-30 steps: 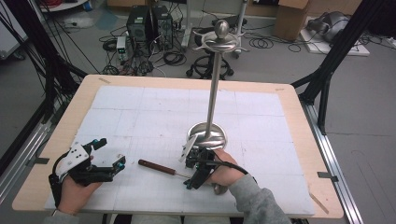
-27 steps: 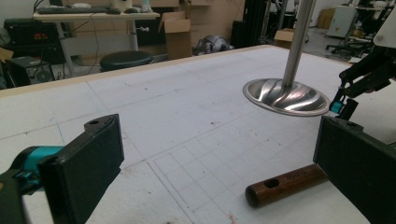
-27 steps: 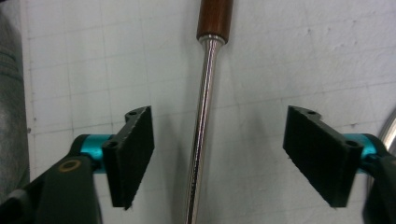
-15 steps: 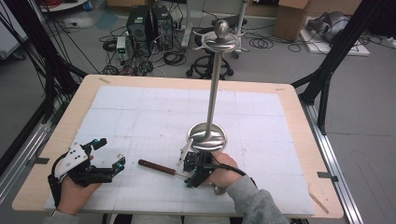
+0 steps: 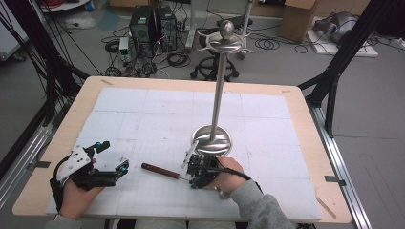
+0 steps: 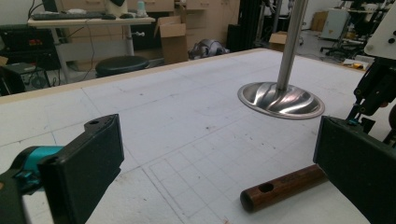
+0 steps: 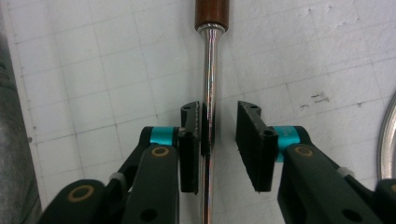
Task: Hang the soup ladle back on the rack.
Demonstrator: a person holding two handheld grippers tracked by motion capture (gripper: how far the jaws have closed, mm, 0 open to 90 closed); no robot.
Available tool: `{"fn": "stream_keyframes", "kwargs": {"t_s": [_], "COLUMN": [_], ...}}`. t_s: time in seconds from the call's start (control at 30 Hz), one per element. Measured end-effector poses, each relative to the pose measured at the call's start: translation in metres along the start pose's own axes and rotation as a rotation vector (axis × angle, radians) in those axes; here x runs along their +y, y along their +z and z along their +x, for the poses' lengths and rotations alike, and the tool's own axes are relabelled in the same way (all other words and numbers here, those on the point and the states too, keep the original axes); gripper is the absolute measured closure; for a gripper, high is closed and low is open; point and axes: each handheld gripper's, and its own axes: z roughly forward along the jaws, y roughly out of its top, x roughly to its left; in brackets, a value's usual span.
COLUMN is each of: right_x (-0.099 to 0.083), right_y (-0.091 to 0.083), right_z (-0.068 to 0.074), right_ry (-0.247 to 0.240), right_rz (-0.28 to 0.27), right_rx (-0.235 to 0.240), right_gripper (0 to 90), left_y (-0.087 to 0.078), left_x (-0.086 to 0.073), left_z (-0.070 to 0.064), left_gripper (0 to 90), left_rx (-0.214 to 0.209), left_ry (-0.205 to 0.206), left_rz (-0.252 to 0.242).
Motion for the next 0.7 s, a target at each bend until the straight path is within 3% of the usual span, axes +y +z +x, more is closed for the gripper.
{"fn": "stream_keyframes", "kwargs": {"t_s": [0.17, 0.3, 0.4, 0.5, 0.7], "right_x": [0.0, 0.0004, 0.0008, 0.0004, -0.0009], "right_y": [-0.0003, 0.0002, -0.0005, -0.0004, -0.0047], "right_z": [0.0011, 0.001, 0.003, 0.0009, 0.0014], "right_ry": [0.013, -0.017, 0.0, -0.019, -0.012], "right_rz": [0.007, 0.002, 0.011, -0.002, -0.016], "right_rx": [0.001, 0.009, 0.006, 0.011, 0.013], "right_gripper": [74.7, 82.3, 82.8, 83.9, 84.2], "left_y": [0.0002, 0.0, -0.0003, -0.0004, 0.0], "left_x": [0.0, 0.0001, 0.0003, 0.0004, 0.0003], "left_z": [-0.0001, -0.0001, 0.0001, 0.0005, 0.0002], "left_gripper": [2.3, 2.3, 2.3, 2.3, 2.3], "left_rx": [0.004, 0.004, 0.002, 0.003, 0.007], "left_ry": [0.0, 0.0, 0.001, 0.002, -0.004], "left_rz": [-0.001, 0.001, 0.001, 0.0, -0.001]}}
